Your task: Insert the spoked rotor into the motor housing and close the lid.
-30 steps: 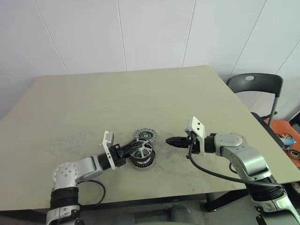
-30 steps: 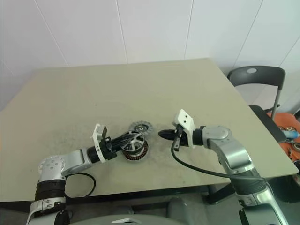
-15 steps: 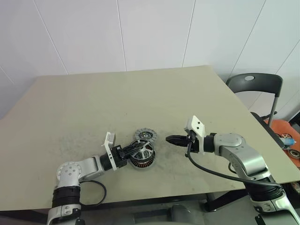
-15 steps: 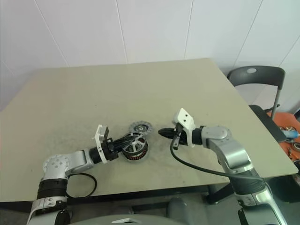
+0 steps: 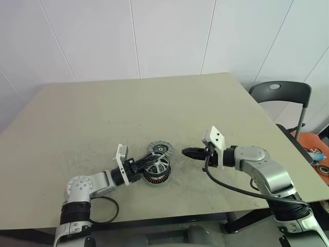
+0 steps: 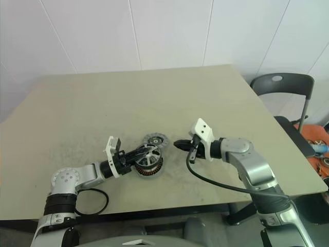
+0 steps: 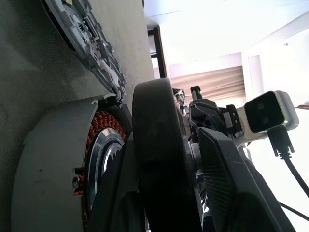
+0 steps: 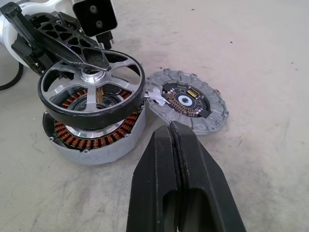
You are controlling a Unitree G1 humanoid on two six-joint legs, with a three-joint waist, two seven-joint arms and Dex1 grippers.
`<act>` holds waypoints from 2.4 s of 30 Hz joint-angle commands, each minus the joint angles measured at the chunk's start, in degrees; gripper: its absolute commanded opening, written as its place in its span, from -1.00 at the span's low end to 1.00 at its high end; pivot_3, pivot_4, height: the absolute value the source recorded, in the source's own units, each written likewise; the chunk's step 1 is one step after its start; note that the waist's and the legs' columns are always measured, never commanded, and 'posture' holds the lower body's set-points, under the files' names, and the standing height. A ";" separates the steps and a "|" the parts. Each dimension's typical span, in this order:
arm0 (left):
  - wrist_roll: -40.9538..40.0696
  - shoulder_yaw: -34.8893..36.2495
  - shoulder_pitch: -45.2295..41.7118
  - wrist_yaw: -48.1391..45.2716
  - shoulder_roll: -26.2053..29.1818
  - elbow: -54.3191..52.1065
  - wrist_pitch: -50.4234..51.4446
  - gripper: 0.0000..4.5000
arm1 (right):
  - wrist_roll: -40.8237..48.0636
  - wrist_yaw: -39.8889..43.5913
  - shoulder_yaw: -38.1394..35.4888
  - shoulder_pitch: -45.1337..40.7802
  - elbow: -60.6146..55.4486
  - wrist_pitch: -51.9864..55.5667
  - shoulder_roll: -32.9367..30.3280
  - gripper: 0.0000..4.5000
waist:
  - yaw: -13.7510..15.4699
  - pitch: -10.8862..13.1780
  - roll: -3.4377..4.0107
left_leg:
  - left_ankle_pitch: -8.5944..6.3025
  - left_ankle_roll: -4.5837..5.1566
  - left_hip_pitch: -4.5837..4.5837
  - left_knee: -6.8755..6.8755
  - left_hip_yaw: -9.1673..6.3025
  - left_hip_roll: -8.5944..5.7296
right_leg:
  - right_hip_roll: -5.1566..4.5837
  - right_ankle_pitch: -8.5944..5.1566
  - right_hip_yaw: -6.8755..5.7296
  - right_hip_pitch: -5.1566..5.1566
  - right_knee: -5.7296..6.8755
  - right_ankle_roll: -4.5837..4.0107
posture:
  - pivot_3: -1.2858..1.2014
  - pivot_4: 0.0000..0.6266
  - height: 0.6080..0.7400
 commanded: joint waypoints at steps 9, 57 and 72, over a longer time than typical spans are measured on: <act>4.13 -2.01 -0.71 -0.85 0.58 0.90 1.95 -0.46 | 0.53 -0.82 -1.53 -1.54 -0.72 -1.30 0.51 -1.00 | 0.03 -0.02 0.03 | 0.00 0.00 0.03 0.00 0.00 0.00 | 0.00 0.00 0.00 0.05 0.00 0.00 | 0.03 -1.00 1.00; 41.98 -30.49 -10.56 -22.83 24.16 -19.88 -36.30 0.53 | 0.51 -3.03 -1.06 -1.19 -0.33 -2.04 2.76 -1.00 | -0.03 0.16 0.13 | -0.15 0.31 -0.12 -0.06 0.00 0.02 | 0.03 -0.03 0.00 -0.17 -0.13 0.07 | 0.03 -1.00 1.00; 42.67 -26.65 -5.76 -27.43 16.90 -21.30 -51.19 -0.98 | 0.33 -2.40 -0.83 -1.32 -0.23 -1.50 2.70 -1.00 | 1.06 0.17 0.14 | -0.23 0.44 -0.15 -0.03 0.04 0.02 | 0.01 -0.03 0.00 -0.18 -0.17 0.07 | 0.03 -1.00 1.00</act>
